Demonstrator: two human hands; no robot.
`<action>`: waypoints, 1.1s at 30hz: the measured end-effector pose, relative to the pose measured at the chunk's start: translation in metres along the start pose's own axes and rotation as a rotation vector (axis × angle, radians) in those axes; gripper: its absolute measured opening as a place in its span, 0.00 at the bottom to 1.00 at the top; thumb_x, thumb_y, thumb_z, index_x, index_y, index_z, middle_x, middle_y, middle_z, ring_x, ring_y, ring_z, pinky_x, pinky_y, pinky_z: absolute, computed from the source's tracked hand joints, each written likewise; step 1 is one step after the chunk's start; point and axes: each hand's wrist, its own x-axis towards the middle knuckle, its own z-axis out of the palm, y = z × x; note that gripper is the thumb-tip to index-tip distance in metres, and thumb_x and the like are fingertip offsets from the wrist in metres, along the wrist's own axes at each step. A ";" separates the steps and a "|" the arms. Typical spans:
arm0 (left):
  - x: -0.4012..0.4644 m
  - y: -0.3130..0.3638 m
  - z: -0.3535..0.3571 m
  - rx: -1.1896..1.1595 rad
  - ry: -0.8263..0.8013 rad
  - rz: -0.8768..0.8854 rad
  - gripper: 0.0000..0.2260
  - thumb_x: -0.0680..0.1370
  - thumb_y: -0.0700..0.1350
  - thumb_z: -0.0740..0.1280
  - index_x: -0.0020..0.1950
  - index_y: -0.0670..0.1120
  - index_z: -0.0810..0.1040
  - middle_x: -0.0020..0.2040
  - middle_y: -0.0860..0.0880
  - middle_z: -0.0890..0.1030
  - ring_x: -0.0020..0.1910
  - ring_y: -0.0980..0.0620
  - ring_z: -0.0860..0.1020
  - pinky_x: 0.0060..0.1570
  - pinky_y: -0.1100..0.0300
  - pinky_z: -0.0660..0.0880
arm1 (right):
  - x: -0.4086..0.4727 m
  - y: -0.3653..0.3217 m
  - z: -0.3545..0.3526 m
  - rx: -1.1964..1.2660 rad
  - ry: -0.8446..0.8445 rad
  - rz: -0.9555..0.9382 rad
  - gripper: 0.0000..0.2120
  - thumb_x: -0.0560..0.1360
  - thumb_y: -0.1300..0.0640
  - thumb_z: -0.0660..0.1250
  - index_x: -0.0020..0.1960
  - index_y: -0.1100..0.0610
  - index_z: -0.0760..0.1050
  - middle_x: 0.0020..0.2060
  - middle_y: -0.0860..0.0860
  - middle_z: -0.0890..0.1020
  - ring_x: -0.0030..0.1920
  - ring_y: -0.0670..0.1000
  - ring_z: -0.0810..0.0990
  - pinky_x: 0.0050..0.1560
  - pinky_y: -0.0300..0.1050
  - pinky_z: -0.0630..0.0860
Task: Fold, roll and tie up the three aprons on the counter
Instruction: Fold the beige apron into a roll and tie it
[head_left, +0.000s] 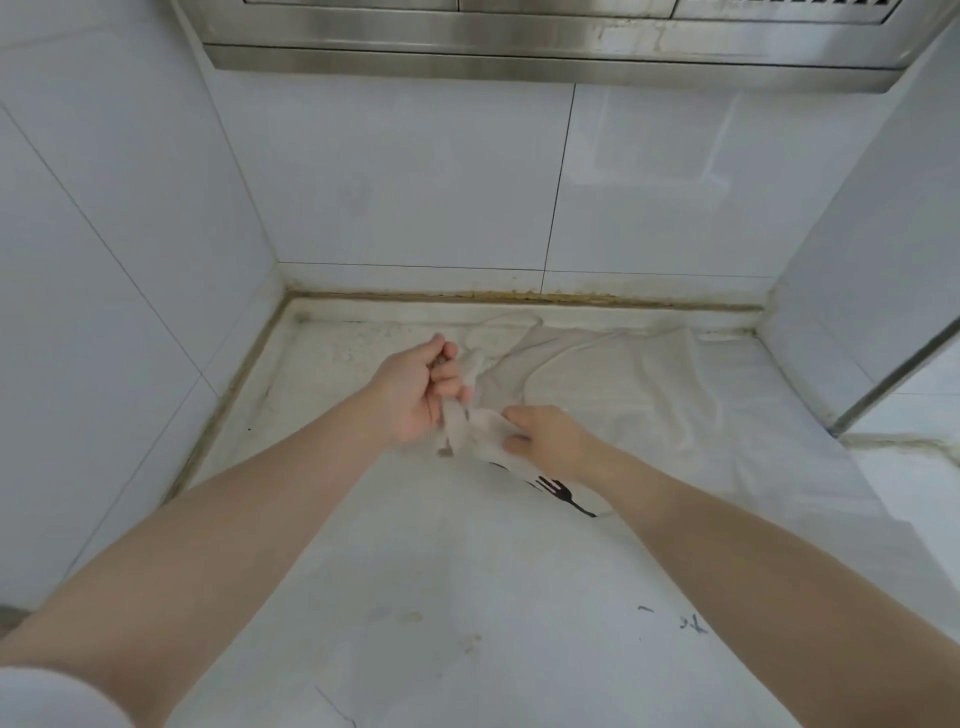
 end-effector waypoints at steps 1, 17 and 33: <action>-0.005 0.008 -0.004 0.106 -0.073 -0.044 0.15 0.81 0.51 0.55 0.37 0.46 0.69 0.20 0.54 0.60 0.16 0.58 0.60 0.22 0.66 0.64 | -0.001 0.005 0.000 -0.030 0.000 0.023 0.09 0.77 0.62 0.61 0.39 0.55 0.67 0.42 0.57 0.76 0.45 0.52 0.71 0.40 0.43 0.59; 0.023 -0.005 -0.083 2.103 0.813 -0.060 0.34 0.78 0.45 0.60 0.76 0.40 0.44 0.77 0.41 0.45 0.74 0.39 0.50 0.71 0.43 0.51 | -0.015 0.024 0.047 -0.100 -0.320 0.050 0.17 0.80 0.50 0.57 0.57 0.62 0.76 0.55 0.59 0.78 0.57 0.56 0.76 0.57 0.45 0.69; 0.122 -0.052 -0.055 2.208 0.202 -0.320 0.20 0.79 0.51 0.58 0.68 0.43 0.70 0.66 0.43 0.73 0.63 0.44 0.72 0.62 0.55 0.69 | 0.039 0.130 -0.003 -0.392 -0.344 0.124 0.17 0.81 0.54 0.54 0.66 0.59 0.71 0.64 0.58 0.73 0.64 0.57 0.72 0.62 0.45 0.67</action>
